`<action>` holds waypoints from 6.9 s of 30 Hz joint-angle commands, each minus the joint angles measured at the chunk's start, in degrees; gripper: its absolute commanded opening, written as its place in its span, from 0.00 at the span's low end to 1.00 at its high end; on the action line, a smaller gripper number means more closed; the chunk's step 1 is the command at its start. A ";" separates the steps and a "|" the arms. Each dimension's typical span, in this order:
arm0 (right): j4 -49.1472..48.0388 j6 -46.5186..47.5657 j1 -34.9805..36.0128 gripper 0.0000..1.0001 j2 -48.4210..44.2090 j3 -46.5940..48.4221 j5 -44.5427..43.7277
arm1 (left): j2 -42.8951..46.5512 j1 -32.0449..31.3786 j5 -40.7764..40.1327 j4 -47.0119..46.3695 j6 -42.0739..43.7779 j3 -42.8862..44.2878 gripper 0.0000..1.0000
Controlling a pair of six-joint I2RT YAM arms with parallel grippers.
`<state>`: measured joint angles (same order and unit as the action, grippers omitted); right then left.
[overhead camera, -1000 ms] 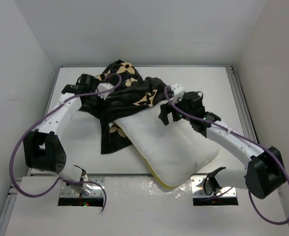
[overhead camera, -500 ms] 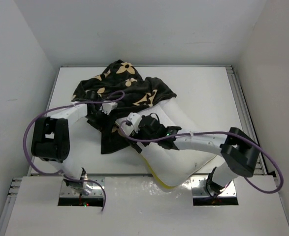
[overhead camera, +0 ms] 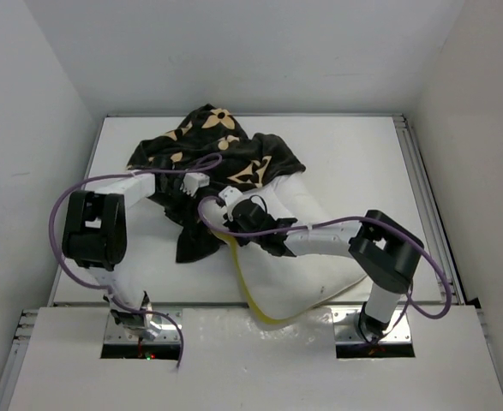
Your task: Put the pillow into the pillowcase
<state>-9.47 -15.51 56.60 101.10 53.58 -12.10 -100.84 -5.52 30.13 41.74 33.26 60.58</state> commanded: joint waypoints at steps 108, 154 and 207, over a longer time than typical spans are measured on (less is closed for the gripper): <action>-57.58 -11.47 -19.86 0.00 -25.51 -18.52 -27.10 | 5.47 -40.28 14.78 29.02 17.55 59.59 0.00; -19.48 -20.42 -34.45 0.99 -25.35 -31.43 50.85 | 8.29 -34.29 -14.74 16.19 8.16 21.77 0.31; -55.92 -18.23 -21.69 0.00 -28.85 -25.36 -26.81 | 8.02 -42.39 16.02 26.81 14.81 49.03 0.00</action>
<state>-54.28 -31.07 39.53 72.34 25.10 -12.84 -96.79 -45.74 30.24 58.06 48.21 107.68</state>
